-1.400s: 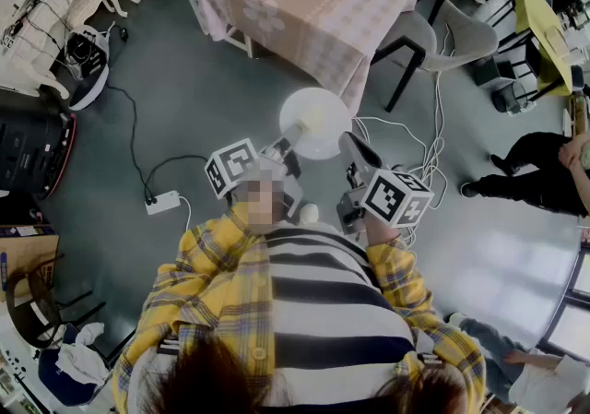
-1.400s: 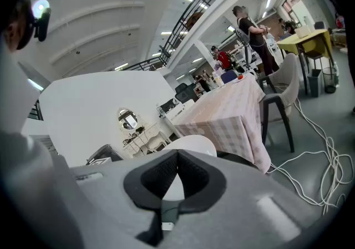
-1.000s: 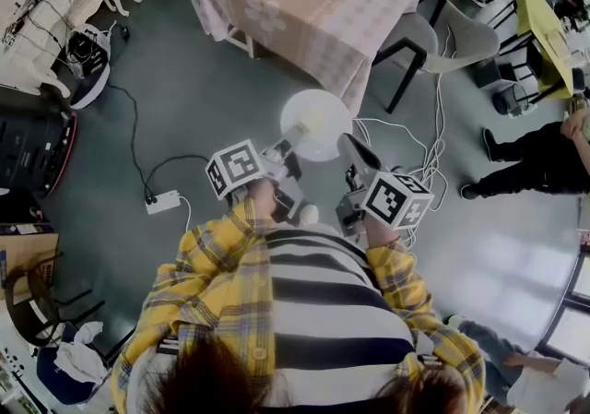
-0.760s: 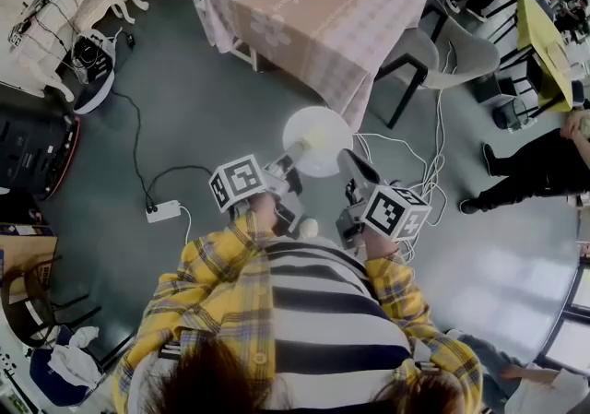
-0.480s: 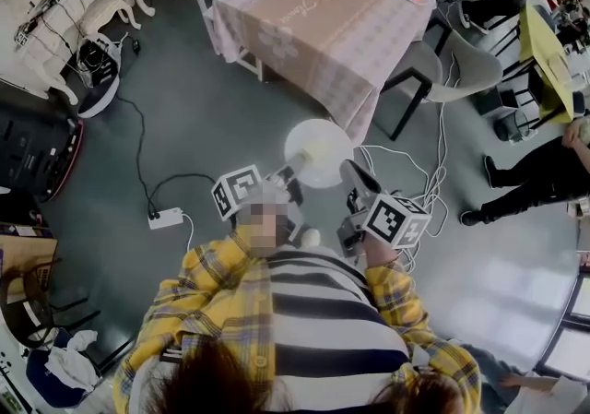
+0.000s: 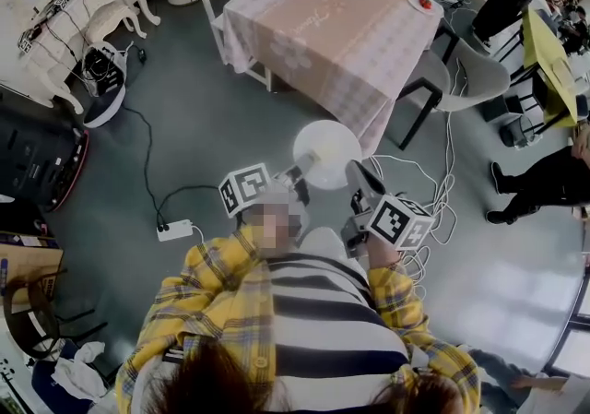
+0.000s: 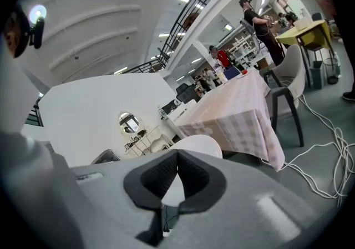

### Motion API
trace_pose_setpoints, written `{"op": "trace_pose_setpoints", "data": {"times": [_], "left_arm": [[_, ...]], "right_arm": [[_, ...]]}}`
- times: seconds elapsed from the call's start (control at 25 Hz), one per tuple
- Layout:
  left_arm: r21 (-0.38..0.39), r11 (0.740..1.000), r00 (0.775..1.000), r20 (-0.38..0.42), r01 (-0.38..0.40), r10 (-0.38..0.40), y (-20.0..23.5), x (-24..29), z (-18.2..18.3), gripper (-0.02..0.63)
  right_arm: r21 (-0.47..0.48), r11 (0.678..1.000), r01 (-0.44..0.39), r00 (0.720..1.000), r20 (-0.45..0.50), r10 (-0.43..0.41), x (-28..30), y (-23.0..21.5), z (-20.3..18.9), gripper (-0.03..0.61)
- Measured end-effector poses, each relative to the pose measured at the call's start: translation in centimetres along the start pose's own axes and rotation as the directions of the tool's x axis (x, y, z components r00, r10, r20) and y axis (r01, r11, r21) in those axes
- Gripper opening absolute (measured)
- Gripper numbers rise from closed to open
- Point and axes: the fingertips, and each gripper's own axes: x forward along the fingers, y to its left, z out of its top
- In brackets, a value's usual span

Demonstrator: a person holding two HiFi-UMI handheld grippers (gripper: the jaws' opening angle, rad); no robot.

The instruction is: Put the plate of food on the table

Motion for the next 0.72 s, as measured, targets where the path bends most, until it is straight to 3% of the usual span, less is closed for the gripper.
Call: {"op": "trace_pose_setpoints", "data": {"times": [0.24,0.72], "left_arm": [[-0.017,1.000,1.000,0.002,-0.002,0.002,0.7,0.9,2.1,0.017],[-0.062,0.998,0.999,0.049,0.008,-0.005,1.0,6.3,8.0,0.017]], "right_arm": [[-0.004,1.000,0.011,1.000,-0.010,-0.011,1.9,0.2,0.5,-0.003],[-0.053,0.998,0.025,0.999,-0.039,-0.027,9.0,-2.4,5.4,-0.002]]}}
